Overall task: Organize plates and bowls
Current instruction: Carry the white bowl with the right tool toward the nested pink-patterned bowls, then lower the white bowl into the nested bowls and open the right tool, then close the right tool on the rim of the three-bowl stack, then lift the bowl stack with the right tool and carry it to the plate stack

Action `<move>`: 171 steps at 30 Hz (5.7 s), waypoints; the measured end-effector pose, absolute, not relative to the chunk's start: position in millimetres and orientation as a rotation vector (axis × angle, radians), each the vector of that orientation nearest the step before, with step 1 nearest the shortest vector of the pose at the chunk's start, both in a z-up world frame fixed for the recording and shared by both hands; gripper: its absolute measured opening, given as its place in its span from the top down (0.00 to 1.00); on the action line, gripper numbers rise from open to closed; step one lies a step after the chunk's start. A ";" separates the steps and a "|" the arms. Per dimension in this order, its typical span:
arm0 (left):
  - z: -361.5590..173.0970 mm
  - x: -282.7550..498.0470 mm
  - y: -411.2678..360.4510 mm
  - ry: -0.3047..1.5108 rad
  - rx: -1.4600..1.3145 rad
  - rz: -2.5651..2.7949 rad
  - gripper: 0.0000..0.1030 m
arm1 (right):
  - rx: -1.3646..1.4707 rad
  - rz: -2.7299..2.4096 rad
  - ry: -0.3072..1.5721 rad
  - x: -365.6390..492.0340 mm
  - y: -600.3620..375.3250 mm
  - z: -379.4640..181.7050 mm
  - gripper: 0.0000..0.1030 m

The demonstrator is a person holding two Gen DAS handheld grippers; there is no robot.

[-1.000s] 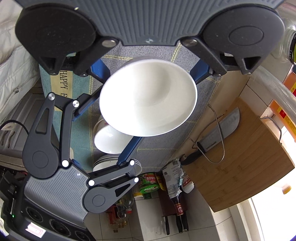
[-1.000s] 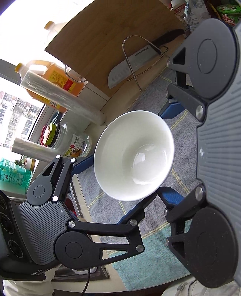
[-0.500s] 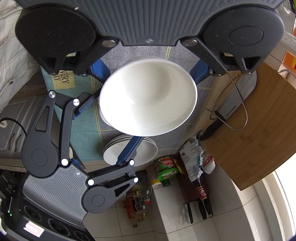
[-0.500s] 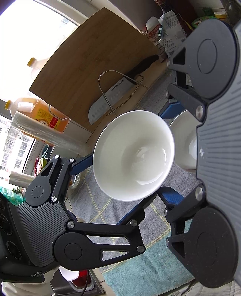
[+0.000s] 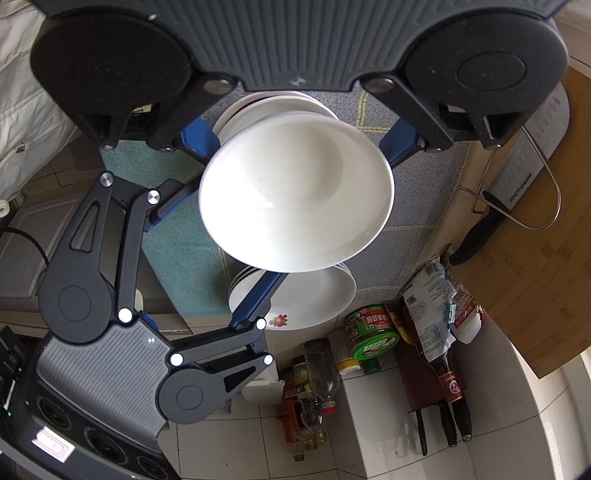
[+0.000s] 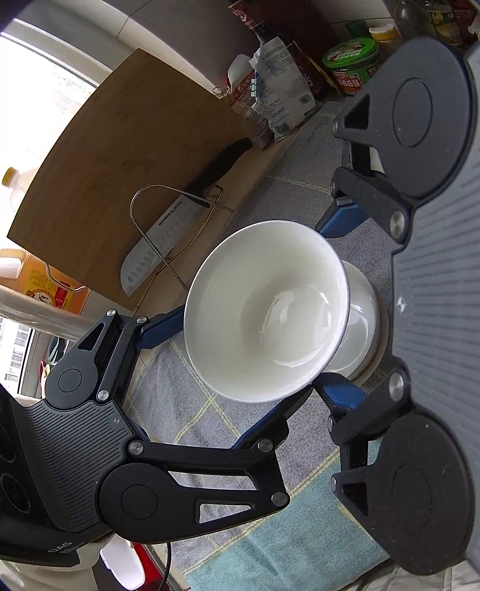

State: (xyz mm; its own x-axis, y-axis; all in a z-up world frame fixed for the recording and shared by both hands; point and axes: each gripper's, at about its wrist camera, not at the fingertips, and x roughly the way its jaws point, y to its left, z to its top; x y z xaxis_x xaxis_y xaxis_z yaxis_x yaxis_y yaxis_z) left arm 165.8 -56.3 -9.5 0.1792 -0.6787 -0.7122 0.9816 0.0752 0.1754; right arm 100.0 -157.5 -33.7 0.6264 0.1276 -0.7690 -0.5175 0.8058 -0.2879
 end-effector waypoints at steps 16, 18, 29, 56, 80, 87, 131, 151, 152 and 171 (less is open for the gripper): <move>-22.1 178.5 -65.8 0.663 0.661 -1.348 0.11 | -0.507 0.443 0.878 116.1 -166.5 -47.0 0.19; -23.3 179.7 -66.3 0.676 0.656 -1.352 0.11 | -0.505 0.445 0.885 116.9 -166.7 -48.2 0.19; -26.3 185.3 -67.7 0.699 0.644 -1.369 0.11 | -0.498 0.446 0.900 119.4 -168.0 -49.7 0.17; -11.2 184.0 -50.0 0.618 0.566 -1.338 0.07 | -0.348 0.375 0.817 101.7 -179.3 -30.4 0.05; -64.2 153.8 -19.9 0.730 0.414 -1.135 0.03 | -0.166 0.220 0.912 78.9 -190.8 -110.3 0.00; -89.3 151.5 -30.7 0.788 0.384 -1.044 0.03 | -0.217 0.230 0.910 83.2 -192.4 -136.6 0.00; -97.5 167.7 -69.1 0.707 0.600 -1.174 0.15 | -0.423 0.597 0.832 127.1 -203.7 -120.7 0.03; -92.9 169.7 -75.0 0.684 0.649 -1.250 0.18 | -0.506 0.734 0.811 126.4 -195.9 -108.3 0.19; -92.9 169.9 -75.1 0.684 0.648 -1.252 0.18 | -0.504 0.734 0.812 126.5 -196.5 -108.0 0.19; -93.2 170.8 -78.8 0.689 0.670 -1.280 0.18 | -0.486 0.744 0.821 125.9 -197.7 -107.7 0.19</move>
State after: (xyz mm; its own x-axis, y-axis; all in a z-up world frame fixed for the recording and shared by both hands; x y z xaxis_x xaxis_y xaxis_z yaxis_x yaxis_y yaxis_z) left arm 170.8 -78.8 -93.2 0.1507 -0.6139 -0.7749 0.9849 0.1611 0.0639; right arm 125.9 -197.7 -107.7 0.4573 0.3985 -0.7950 -0.7517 0.6509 -0.1061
